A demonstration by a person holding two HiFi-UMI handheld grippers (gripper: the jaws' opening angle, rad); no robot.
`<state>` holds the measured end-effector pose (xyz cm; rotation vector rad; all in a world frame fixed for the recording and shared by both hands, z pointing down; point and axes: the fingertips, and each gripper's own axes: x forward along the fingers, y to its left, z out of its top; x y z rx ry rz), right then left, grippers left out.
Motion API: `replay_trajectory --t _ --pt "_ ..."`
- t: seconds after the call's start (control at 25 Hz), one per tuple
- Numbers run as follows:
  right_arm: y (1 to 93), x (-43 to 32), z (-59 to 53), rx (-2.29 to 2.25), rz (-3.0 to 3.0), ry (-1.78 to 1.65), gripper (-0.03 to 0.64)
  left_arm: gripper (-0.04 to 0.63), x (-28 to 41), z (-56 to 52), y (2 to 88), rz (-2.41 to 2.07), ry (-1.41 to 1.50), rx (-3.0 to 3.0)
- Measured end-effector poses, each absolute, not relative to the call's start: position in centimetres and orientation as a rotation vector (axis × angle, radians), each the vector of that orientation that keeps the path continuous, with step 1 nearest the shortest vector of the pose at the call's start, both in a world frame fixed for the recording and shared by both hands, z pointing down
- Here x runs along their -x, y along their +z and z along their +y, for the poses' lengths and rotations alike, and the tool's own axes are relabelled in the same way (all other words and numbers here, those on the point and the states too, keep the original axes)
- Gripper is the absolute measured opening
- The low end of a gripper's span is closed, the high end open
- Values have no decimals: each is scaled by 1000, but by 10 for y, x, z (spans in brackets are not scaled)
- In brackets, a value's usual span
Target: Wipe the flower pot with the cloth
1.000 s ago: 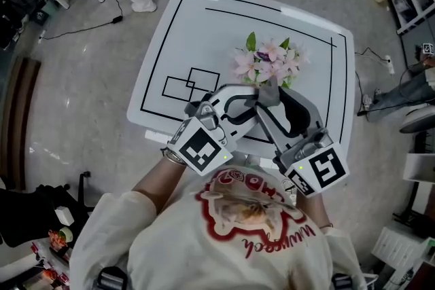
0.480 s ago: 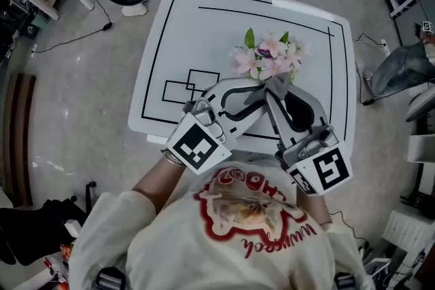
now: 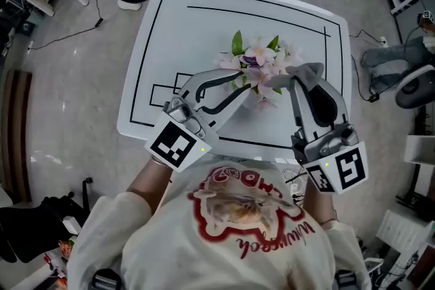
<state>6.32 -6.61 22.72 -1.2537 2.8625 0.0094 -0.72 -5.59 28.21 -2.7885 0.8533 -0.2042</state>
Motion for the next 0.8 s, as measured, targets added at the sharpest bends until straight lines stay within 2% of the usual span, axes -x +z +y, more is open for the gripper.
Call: replay_trajectory --t 0.44,0.52,0.64,0.8 --pt "221 -88 -135 1153 2929 37 48 67 21 -107 281 1164 -117 2803" --pt "220 -93 -151 1127 2953 61 48 55 24 -116 285 1205 -147 2790" --pt "227 -96 -177 1075 3005 81 48 3 33 -125 289 1302 -160 2772" --pt "243 -93 -208 949 3056 30 48 3 43 -134 300 1412 -187 2754"
